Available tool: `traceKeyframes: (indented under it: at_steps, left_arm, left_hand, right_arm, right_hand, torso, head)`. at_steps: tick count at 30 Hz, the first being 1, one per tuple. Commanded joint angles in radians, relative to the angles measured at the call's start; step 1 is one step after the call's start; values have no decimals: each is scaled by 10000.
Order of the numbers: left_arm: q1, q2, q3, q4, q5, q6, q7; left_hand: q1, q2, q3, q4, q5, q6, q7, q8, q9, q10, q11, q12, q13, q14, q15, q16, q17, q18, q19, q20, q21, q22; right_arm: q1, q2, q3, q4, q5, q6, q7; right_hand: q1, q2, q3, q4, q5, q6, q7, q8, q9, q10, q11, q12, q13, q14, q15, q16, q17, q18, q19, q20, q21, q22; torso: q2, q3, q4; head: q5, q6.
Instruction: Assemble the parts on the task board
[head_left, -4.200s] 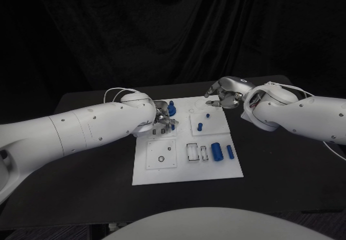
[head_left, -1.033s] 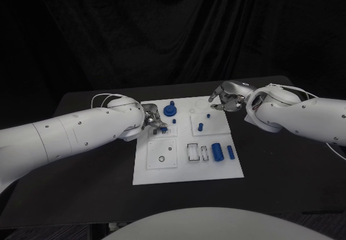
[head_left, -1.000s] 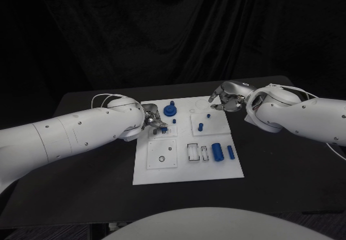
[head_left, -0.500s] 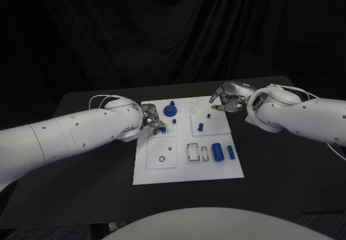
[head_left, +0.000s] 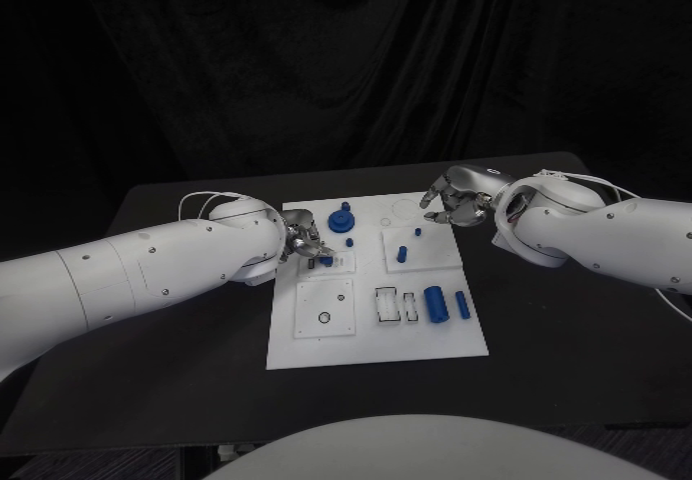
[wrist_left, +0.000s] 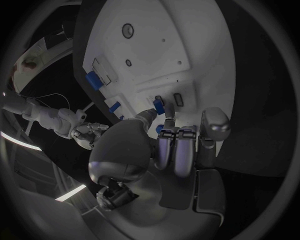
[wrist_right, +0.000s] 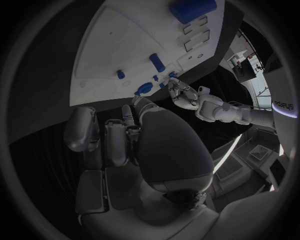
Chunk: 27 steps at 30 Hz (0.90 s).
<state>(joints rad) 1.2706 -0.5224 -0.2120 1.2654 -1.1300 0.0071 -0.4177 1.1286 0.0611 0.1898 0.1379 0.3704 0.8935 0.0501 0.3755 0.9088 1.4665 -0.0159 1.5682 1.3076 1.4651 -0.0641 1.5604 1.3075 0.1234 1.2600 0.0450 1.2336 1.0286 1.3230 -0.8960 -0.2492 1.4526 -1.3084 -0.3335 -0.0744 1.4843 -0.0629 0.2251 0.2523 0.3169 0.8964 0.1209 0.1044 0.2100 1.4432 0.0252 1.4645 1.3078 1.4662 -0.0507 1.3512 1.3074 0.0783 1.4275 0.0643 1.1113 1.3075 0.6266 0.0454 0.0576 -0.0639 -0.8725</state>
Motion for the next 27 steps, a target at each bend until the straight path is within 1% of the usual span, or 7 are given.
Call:
traceKeyframes:
  at_steps: [1, 6, 13, 18, 27]
  left_arm:
    - [-22, -16, 9, 55, 20, -69, 161]
    - [-32, -43, 9, 89, 20, -40, 141]
    - [-56, -62, 9, 125, 20, -2, 109]
    - [-70, -69, 9, 98, 20, -2, 89]
    - [-90, -94, 9, 100, 20, -12, 78]
  left_hand:
    - [-29, -34, 62, 17, 53, 85, -19, -48, 5, 1043, -65, 26, 2632, 896, -85, -50, 2285, -4, -12, -51, -43, -6]
    - [-30, -49, 98, -3, 64, 94, -21, -55, 18, 1043, -67, 26, 2632, 889, -86, -57, 2271, 0, -22, -51, -60, -21]
    - [-30, -49, 98, -3, 64, 94, -21, -55, 18, 1043, -67, 26, 2632, 889, -86, -57, 2271, 0, -22, -51, -60, -21]
    - [-31, -52, 129, -14, 70, 95, -21, -64, 25, 1043, -68, 26, 2632, 891, -87, -55, 2275, 0, -22, -52, -63, -18]
    - [-32, -54, 162, -25, 76, 94, -21, -75, 32, 1043, -68, 26, 2632, 885, -87, -62, 2262, 3, -30, -52, -76, -29]
  right_arm:
    - [-28, -11, 9, -1, -19, 114, -188]
    - [-33, -7, 9, -6, -19, 132, -197]
    - [-42, 1, 9, -11, -19, 165, -213]
    - [-45, -3, 9, -15, -19, 195, -233]
    - [-48, -5, 9, -21, -19, 257, -270]
  right_hand:
    - [96, -1, 62, -23, 30, 33, 13, -46, -12, -64, -10, -48, 830, 377, 50, -55, 86, 127, -55, -21, -24, 1397]
    - [99, -2, 64, -26, 30, 34, 13, -48, -12, -69, -10, -52, 824, 376, 50, -59, 82, 128, -56, -21, -29, 1396]
    - [111, -5, 74, -37, 27, 36, 13, -55, -14, -85, -11, -67, 801, 372, 48, -71, 69, 131, -62, -22, -48, 1391]
    - [115, -4, 79, -40, 28, 38, 14, -58, -15, -95, -11, -77, 787, 368, 48, -84, 55, 135, -70, -22, -74, 1384]
    - [125, -3, 92, -49, 32, 41, 14, -65, -17, -105, -9, -88, 772, 365, 48, -94, 45, 140, -80, -23, -105, 1376]
  torso:
    - [2, -6, 5]
    - [10, -5, -4]
    - [-1, 5, -1]
    - [-2, 5, 6]
    - [5, 3, -14]
  head:
    - [-7, -2]
    - [14, -2]
    - [21, -2]
    - [21, -2]
    - [34, -2]
